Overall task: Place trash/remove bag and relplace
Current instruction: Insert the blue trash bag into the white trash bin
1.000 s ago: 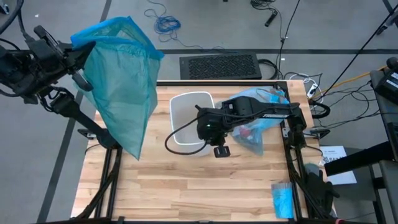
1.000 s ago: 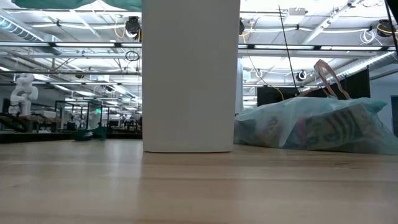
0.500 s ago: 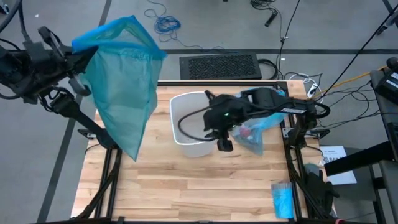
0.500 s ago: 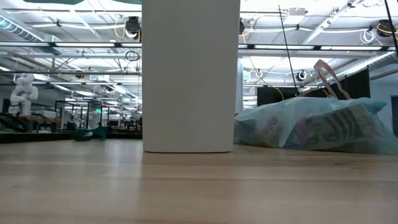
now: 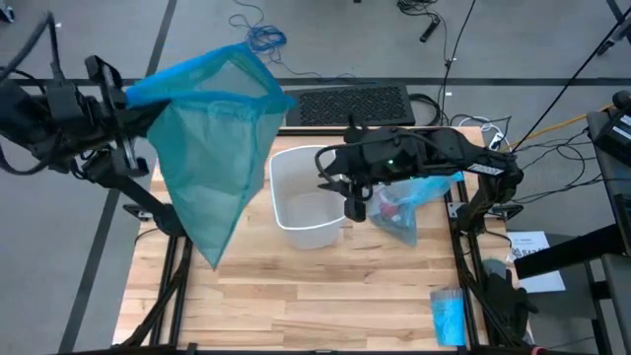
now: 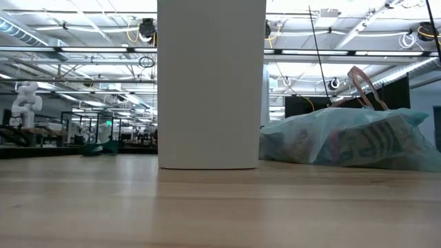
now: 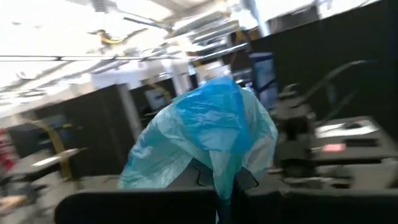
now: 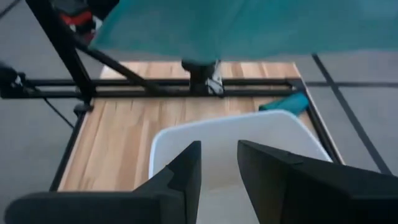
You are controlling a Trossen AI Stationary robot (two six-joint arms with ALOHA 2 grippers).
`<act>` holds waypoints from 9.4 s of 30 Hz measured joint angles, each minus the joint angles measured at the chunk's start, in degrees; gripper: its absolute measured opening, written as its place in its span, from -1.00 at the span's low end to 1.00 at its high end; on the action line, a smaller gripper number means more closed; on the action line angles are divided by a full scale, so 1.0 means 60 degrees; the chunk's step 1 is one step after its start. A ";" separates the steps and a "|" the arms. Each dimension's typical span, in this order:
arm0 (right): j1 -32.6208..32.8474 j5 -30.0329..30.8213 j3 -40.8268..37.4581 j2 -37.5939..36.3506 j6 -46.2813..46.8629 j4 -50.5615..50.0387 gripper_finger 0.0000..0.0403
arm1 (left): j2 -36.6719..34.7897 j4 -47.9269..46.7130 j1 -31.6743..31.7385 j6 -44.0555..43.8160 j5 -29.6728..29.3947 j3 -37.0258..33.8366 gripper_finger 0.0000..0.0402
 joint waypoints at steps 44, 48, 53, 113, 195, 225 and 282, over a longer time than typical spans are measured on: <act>0.0827 0.3885 0.0000 -0.2616 -0.1062 0.1009 -0.51 | 0.3197 0.4501 0.6103 -0.5598 1.2213 0.0007 -1.00; 0.0827 0.3995 0.0000 -0.2797 -0.1272 0.0828 -0.51 | 0.3365 0.4962 0.6149 -0.5727 1.2278 0.0007 -1.00; 0.0827 0.3991 -0.0004 -0.3204 -0.1536 0.0986 -0.51 | 0.3368 0.5027 0.6305 -0.5731 1.2047 0.0007 -1.00; 0.1351 0.2381 -0.0007 -0.3251 -0.1395 0.1276 -0.81 | 0.4109 0.4661 0.7174 -0.7951 1.3311 0.0005 -1.00; -0.0385 -0.3621 -0.0007 -0.0434 -0.1057 0.0508 -1.00 | 0.4880 0.1261 1.2065 -0.7074 1.5975 0.0280 -1.00; -0.1690 -0.1666 -0.0007 0.2468 -0.1679 -0.1652 -1.00 | 0.4880 -0.2939 1.2713 -0.4368 1.5851 0.0280 -1.00; -0.1617 -0.2367 -0.0029 0.3848 -0.1408 -0.1216 -1.00 | 0.5120 -0.4060 1.2709 -0.3747 1.5545 0.0280 -1.00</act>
